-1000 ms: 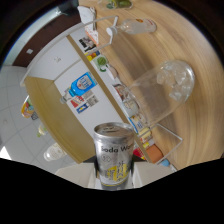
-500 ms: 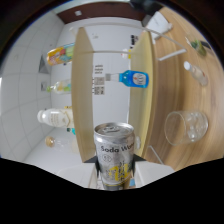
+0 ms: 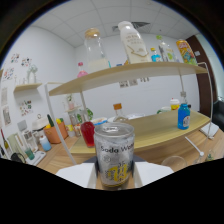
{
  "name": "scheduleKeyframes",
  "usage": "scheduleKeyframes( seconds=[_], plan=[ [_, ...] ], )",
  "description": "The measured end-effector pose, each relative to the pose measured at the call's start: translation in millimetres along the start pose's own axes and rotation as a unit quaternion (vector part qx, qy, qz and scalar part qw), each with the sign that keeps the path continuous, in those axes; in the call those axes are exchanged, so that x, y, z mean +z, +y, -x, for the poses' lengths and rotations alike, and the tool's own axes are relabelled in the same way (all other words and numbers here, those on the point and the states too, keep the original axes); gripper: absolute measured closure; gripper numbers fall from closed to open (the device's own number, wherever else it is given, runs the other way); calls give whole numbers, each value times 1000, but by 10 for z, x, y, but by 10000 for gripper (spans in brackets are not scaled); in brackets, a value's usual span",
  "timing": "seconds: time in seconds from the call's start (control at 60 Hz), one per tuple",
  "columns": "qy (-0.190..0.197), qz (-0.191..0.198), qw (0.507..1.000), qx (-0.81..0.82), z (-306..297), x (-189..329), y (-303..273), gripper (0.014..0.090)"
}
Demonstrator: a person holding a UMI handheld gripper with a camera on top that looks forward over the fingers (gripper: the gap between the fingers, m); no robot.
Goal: Make me a cup of Mojito.
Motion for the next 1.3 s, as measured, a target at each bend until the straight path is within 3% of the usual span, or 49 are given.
scheduleKeyframes(
  seconds=[0.2, 0.433, 0.75, 1.1, 1.183, 1.267, 1.3],
  plan=[
    [27, 58, 997, -32, -98, 244, 658, 536],
    [31, 89, 995, -42, -136, 320, 984, 536],
    [25, 62, 996, -60, -121, 283, 977, 510],
    [37, 83, 992, -84, -100, 131, 1109, 506],
    [44, 107, 991, -72, -118, 58, 1170, 402],
    [47, 112, 991, -63, -102, -84, 1077, 216],
    [47, 114, 991, -59, -78, -159, 1025, 197]
  ],
)
